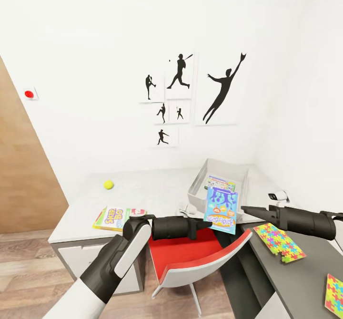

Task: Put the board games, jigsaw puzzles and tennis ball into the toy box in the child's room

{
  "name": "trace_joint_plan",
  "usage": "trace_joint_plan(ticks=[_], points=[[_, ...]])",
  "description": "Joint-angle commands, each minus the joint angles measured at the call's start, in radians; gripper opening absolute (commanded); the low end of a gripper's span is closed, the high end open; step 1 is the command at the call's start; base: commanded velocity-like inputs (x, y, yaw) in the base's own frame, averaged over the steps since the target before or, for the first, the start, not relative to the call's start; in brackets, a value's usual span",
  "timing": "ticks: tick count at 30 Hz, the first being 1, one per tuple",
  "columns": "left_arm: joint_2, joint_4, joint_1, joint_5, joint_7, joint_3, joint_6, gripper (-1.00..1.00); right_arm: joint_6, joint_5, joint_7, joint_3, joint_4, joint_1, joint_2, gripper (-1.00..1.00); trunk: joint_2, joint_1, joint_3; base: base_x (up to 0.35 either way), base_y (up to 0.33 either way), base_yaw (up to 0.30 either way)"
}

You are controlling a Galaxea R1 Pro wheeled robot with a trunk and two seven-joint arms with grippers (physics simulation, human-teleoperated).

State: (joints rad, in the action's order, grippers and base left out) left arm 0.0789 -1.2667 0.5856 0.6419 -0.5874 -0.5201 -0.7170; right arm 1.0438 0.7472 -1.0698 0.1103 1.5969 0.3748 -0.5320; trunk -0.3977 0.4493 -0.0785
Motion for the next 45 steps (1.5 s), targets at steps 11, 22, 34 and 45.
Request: trace_joint_plan(ticks=[11,22,34,45], points=[[-0.016,-0.001,-0.006,0.004,-0.017,0.010,0.016,-1.00,0.003,-0.002,-0.004,0.010,0.001,0.001,-0.006,1.00,-0.002,0.001,-0.002,0.000,0.000,0.000],[-0.019,-0.004,-0.007,0.004,-0.044,0.001,0.042,-1.00,0.003,-0.003,-0.002,0.007,-0.004,0.001,0.000,1.00,-0.002,0.001,-0.002,0.000,0.000,0.000],[-0.020,-0.015,-0.013,0.004,-0.062,-0.001,0.086,-1.00,0.003,-0.003,0.047,0.010,-0.016,0.002,0.002,1.00,-0.002,0.001,-0.002,0.000,0.000,0.000],[-0.022,-0.024,-0.022,0.004,-0.080,-0.001,0.101,-1.00,0.003,-0.003,0.055,0.028,-0.019,0.003,0.001,1.00,-0.002,0.001,-0.002,0.000,0.000,0.000]])
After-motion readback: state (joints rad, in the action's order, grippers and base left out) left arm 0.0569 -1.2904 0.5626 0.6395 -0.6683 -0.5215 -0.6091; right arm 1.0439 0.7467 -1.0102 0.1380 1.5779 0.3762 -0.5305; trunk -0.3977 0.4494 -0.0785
